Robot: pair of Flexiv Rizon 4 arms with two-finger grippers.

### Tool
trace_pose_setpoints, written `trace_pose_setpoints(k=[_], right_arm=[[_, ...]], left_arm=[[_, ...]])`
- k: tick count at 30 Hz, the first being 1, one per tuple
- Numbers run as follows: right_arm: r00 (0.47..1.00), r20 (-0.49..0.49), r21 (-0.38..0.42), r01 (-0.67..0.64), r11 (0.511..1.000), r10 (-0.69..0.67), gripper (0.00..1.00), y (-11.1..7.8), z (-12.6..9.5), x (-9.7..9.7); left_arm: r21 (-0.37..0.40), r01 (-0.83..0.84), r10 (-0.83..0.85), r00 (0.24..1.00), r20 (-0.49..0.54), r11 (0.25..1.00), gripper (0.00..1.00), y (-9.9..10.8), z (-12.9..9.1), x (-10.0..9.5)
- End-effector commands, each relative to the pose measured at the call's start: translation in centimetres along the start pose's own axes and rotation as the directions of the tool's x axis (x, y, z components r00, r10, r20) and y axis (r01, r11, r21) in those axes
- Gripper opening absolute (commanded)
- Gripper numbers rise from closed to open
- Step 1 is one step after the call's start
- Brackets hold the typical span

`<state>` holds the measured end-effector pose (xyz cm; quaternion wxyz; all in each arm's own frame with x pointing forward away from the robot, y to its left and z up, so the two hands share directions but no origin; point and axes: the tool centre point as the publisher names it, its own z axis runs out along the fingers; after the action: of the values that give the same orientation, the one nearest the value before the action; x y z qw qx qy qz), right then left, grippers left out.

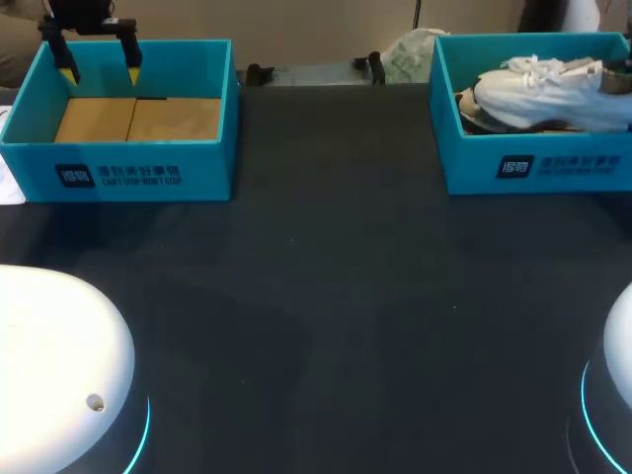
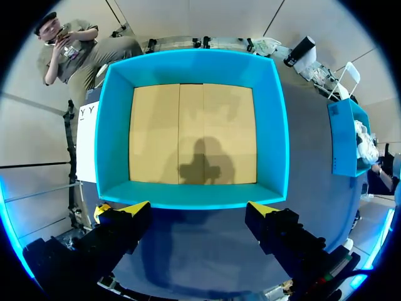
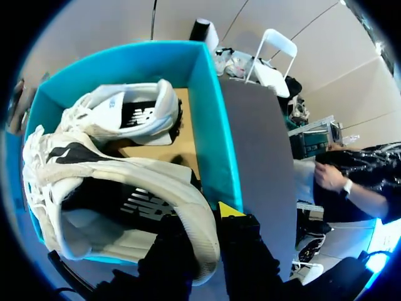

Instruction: Take the shoe out of the shoebox, open the shoe tongue, remove and reinsert the insole, then place the shoe into the shoebox

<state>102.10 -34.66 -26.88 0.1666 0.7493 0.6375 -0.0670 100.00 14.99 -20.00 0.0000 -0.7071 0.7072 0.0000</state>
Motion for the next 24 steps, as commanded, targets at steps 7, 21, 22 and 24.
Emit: trace_pose_setpoints(k=[7,21,22,24], right_arm=[[1.000,0.002,-0.033,0.021,0.999,-0.021,0.00,0.1,-6.1,0.2],[0.997,0.028,-0.058,0.071,0.996,-0.070,0.00,-2.5,-14.0,1.5],[0.997,0.023,-0.057,0.077,0.995,-0.076,0.00,-2.7,-14.4,1.7],[0.996,0.023,-0.045,0.091,0.995,-0.090,0.00,-3.3,-15.2,2.1]], left_arm=[[0.000,0.000,0.000,1.000,0.000,1.000,1.00,0.0,0.0,0.0],[0.000,0.000,0.000,1.000,0.000,1.000,1.00,0.0,0.0,0.0],[0.000,0.000,0.000,1.000,0.000,1.000,1.00,0.0,0.0,0.0],[0.000,0.000,0.000,1.000,0.000,1.000,1.00,0.0,0.0,0.0]])
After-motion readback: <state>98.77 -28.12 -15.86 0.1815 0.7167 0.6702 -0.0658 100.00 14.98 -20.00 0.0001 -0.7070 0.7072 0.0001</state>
